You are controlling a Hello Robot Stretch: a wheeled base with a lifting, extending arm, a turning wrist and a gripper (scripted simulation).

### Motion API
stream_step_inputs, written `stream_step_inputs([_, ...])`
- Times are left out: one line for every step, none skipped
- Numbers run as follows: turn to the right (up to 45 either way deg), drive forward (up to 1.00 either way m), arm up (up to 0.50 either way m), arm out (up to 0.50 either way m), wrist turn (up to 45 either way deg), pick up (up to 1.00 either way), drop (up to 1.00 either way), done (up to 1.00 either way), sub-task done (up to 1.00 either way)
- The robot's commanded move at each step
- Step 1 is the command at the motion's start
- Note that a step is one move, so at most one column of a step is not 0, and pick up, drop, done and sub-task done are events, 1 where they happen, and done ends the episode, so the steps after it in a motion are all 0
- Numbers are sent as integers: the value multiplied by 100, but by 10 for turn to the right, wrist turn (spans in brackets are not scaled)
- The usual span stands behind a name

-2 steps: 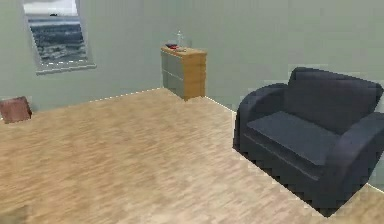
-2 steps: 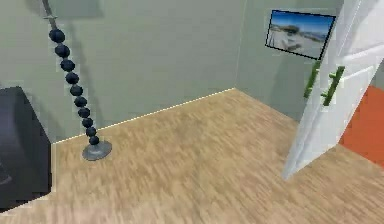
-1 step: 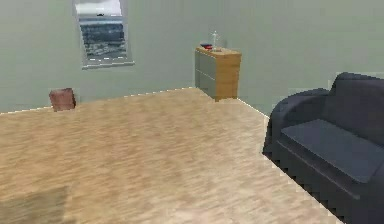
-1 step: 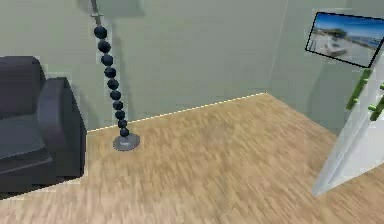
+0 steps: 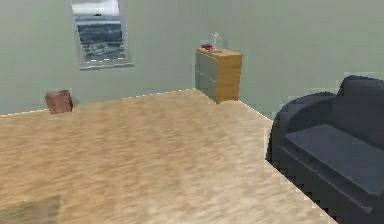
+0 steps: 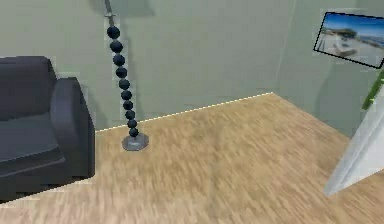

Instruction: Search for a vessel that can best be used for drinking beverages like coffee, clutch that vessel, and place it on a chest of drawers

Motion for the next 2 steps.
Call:
stream_step_inputs([-210, 0, 0, 0, 0, 0, 0, 0, 0])
stream_step_inputs([0, 100, 0, 0, 0, 0, 0, 0, 0])
